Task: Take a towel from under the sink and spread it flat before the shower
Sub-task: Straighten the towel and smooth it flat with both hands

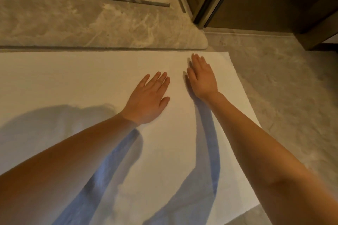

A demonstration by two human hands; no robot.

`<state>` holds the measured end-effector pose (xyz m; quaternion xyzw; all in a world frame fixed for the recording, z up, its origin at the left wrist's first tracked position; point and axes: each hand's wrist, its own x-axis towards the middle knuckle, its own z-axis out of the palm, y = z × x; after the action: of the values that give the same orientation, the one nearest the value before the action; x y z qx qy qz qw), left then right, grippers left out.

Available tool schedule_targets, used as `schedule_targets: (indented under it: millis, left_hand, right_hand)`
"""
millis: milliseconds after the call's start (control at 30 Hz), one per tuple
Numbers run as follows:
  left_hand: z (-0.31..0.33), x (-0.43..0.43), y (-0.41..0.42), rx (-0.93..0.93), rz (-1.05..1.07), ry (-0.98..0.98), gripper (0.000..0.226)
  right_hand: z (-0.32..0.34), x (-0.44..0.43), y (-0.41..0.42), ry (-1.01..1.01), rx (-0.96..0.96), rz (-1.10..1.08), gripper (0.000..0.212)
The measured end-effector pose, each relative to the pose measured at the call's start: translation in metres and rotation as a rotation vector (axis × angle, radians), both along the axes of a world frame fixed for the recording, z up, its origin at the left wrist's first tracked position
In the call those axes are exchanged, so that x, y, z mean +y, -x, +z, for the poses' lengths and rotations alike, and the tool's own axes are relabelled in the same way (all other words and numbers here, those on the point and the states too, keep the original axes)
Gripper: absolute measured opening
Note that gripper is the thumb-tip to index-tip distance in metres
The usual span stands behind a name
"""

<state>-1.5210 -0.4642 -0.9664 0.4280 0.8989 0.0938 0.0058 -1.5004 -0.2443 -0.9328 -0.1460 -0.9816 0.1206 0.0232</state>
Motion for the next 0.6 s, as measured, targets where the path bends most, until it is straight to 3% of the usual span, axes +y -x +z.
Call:
schedule_targets:
  millis: [100, 200, 467, 600]
  left_hand:
    - [0.001, 0.001, -0.001, 0.004, -0.001, 0.010, 0.067]
    - [0.002, 0.000, -0.001, -0.003, -0.006, 0.001, 0.068]
    - [-0.001, 0.000, 0.000, 0.006, -0.009, -0.009, 0.067]
    - [0.000, 0.000, 0.000, -0.003, -0.023, 0.002, 0.066]
  right_hand:
    - [0.003, -0.022, 0.034, 0.051, 0.010, 0.160, 0.052]
    - [-0.007, -0.009, 0.038, 0.029, -0.042, 0.183, 0.052]
    - [-0.017, 0.076, 0.001, -0.029, -0.102, -0.257, 0.057]
    - [-0.003, 0.056, -0.004, -0.010, -0.085, -0.345, 0.057]
